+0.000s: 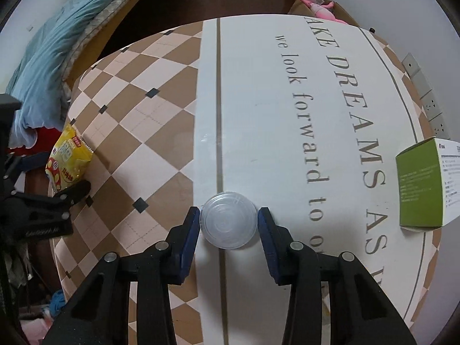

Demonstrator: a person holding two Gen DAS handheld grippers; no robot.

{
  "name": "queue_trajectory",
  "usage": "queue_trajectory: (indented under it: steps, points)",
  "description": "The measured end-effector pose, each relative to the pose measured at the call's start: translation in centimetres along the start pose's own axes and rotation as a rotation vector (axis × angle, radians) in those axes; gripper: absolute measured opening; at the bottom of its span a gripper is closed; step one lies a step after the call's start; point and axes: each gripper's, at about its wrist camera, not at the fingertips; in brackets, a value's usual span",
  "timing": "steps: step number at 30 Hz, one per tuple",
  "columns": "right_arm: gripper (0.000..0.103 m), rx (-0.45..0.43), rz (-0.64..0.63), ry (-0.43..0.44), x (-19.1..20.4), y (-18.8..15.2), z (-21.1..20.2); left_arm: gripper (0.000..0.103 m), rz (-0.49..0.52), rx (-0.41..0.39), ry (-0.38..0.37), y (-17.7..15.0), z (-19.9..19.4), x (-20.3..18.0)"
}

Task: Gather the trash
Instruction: 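Grasp the yellow GUOBA snack bag with the left tool while the right tool grasps the clear lid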

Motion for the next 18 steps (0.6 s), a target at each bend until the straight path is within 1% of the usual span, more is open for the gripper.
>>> queue_trajectory:
  steps: [1,2,3,4,5,6,8,11,12,15,17,18]
  points:
    - [0.043,0.005,0.001,0.0,0.0,0.0,0.1,0.078,-0.021,-0.01,-0.035,0.0,-0.2,0.1]
    - [0.043,0.008,0.001,0.001,-0.3,-0.1,-0.1,0.068,-0.042,-0.015,-0.061,-0.1,-0.4,0.3]
    - [0.043,0.012,0.001,0.005,-0.3,-0.3,-0.3,0.054,-0.062,-0.013,-0.063,-0.3,-0.6,0.3]
    - [0.043,0.015,0.002,0.01,-0.3,-0.4,-0.3,0.051,-0.083,-0.017,-0.066,-0.6,-1.1,0.2]
    - [0.043,0.015,0.001,0.013,-0.2,-0.6,-0.5,0.045,-0.103,-0.026,-0.077,-0.9,-1.5,0.1]
    - [0.043,0.016,-0.005,0.018,-0.1,-1.1,-0.8,0.04,-0.125,-0.028,-0.084,-1.5,-2.0,-0.1]
    - [0.043,0.023,-0.021,0.034,0.1,-2.5,-1.4,0.04,-0.17,-0.04,-0.079,-3.0,-3.1,-0.7]
    - [0.043,0.039,-0.05,0.057,0.3,-5.1,-2.4,0.04,-0.25,-0.063,-0.122,-6.3,-4.8,-2.1]
    - [0.043,0.051,-0.061,0.07,0.2,-6.6,-2.8,0.04,-0.269,-0.07,-0.13,-7.5,-5.3,-2.5]
    - [0.043,0.07,-0.082,0.095,0.0,-10.3,-3.9,0.04,-0.341,-0.077,-0.156,-12.3,-7.4,-4.5]
    - [0.043,0.09,-0.095,0.109,-0.3,-13.2,-4.5,0.04,-0.374,-0.069,-0.167,-15.0,-8.3,-5.5]
    - [0.043,0.102,-0.102,0.114,-0.4,-14.6,-4.7,0.04,-0.399,-0.058,-0.184,-17.0,-8.9,-6.5]
Point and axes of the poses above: each gripper's, at about its wrist camera, not at the fingertips, and z roughly the way its jaws point, x to its left, y to its top, and after that the axes turned 11 degrees about z, right-handed
